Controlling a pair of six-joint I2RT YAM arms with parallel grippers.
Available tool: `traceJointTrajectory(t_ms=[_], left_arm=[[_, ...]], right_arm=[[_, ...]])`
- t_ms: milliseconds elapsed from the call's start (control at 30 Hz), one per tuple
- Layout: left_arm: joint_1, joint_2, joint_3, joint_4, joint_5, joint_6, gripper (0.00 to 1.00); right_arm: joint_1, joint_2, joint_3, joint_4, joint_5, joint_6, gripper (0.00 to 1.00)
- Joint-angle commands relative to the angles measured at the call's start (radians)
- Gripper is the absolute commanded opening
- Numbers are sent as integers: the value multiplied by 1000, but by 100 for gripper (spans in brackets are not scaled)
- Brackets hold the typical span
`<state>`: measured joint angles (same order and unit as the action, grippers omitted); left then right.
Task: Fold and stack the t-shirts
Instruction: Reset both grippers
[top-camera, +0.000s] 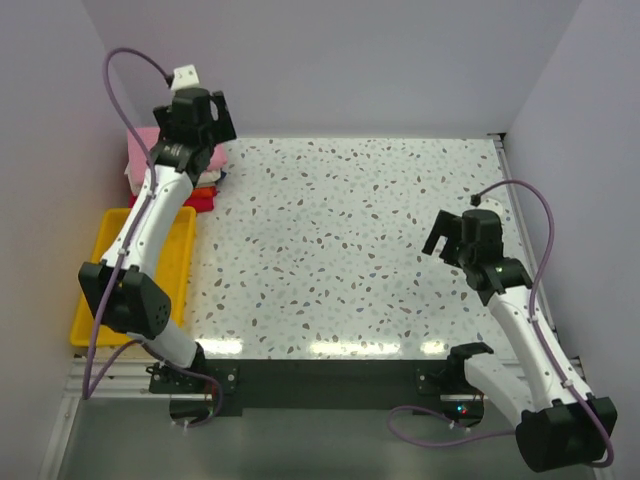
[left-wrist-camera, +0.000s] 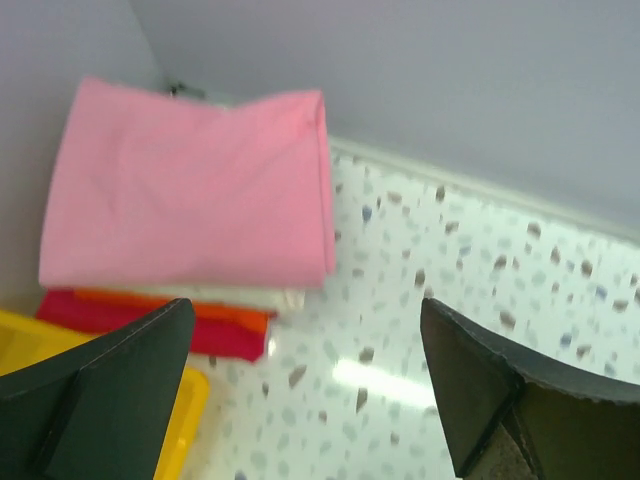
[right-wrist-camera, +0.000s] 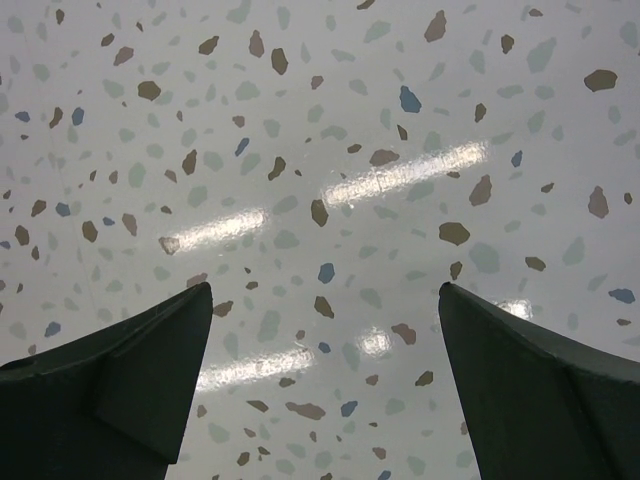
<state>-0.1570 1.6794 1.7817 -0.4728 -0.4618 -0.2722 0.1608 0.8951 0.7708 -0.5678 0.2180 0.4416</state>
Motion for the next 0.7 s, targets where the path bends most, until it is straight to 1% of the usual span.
traceJointTrajectory(t_ms=[0, 33, 67, 100, 133, 200, 233, 300, 367, 467, 567, 600, 633, 667], left_arm=[[-38, -148, -244, -17, -12, -162, 100], [-83, -227, -305, 25, -9, -171, 100], [-108, -266, -423, 37, -21, -206, 100], [-131, -305, -479, 46, -26, -229, 100], [-175, -372, -577, 62, -31, -263, 100], [-217, -435, -663, 63, -57, -312, 100], [-257, -484, -733, 63, -67, -332, 100], [-309, -527, -792, 42, -106, -392, 100], [-338, -575, -860, -9, -153, -467, 100], [-404, -612, -947, -6, -149, -507, 100], [-466, -601, -986, -44, -179, -577, 100], [-499, -593, -990, -59, -201, -593, 100], [-513, -586, -986, -103, -253, -634, 100], [-524, -584, -983, -124, -273, -651, 100]], right_arm=[[-3, -44, 5, 9, -29, -1, 99], [-4, -48, 2, 9, -29, -3, 99], [-3, -54, -1, 9, -35, -6, 99], [-4, -67, -10, 9, -43, -6, 99], [-4, -71, -14, 12, -46, -6, 99], [-4, -87, -25, 14, -48, -3, 99], [-4, -93, -28, 14, -30, -3, 99], [-4, -111, -50, 35, -22, 5, 99], [-4, -117, -64, 57, -9, 14, 99], [-4, -125, -77, 72, -3, 19, 99], [-4, -130, -106, 100, -3, 35, 98], [-4, -130, -123, 105, 6, 40, 99], [-3, -128, -130, 106, 14, 43, 99], [-3, -127, -134, 102, 26, 48, 99]])
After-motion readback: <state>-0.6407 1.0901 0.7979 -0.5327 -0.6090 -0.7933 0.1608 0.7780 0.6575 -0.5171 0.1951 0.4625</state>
